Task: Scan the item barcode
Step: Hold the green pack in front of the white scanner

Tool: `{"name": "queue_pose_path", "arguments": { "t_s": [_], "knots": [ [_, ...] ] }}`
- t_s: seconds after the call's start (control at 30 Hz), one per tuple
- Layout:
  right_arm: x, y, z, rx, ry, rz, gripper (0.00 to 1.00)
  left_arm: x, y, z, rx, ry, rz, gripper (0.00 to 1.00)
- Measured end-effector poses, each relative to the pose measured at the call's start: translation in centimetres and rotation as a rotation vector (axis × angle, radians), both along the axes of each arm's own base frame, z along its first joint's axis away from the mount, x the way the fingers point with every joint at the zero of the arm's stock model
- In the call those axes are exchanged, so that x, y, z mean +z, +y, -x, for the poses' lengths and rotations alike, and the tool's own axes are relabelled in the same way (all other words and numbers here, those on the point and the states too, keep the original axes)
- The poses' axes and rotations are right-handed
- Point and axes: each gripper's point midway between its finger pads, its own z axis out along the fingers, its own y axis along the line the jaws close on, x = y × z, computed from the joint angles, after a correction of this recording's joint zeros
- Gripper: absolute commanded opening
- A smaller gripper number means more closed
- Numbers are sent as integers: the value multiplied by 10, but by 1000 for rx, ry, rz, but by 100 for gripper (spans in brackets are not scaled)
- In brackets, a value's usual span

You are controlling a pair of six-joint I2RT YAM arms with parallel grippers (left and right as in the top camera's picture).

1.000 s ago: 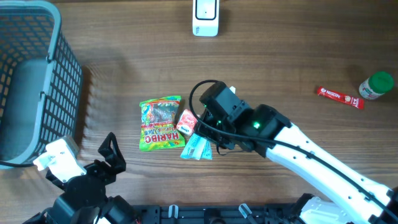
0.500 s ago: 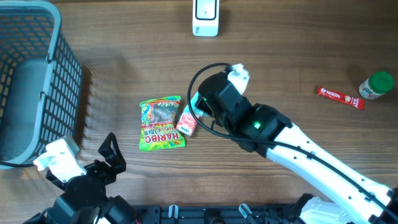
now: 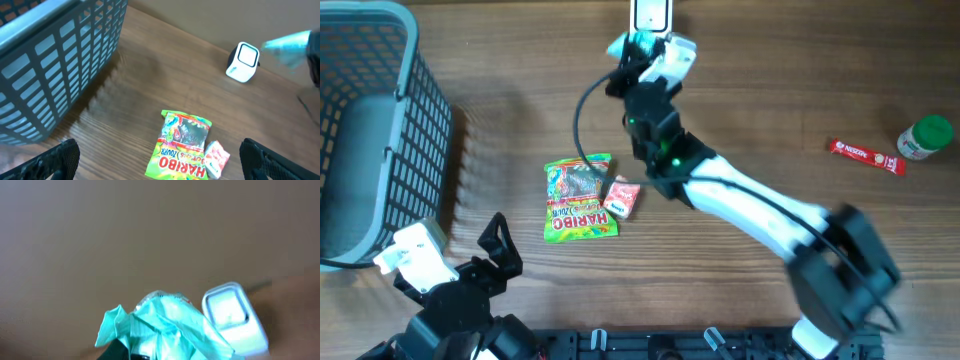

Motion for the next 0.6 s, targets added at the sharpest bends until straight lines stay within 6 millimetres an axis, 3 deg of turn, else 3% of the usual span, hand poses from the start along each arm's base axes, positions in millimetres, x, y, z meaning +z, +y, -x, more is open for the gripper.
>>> {"name": "queue_pose_path", "arguments": {
  "t_s": [0.1,0.27,0.4,0.6],
  "knots": [
    [-2,-20,-25,-72,-127,58,16,0,0,0,0,0,0,100],
    [-53,-45,-65,-119,-79,241,5,0,0,0,0,0,0,100],
    [-72,-45,-93,-91,-67,292,5,0,0,0,0,0,0,100],
    [-69,-32,-133,-49,-81,314,5,0,0,0,0,0,0,100]
  ]
}}
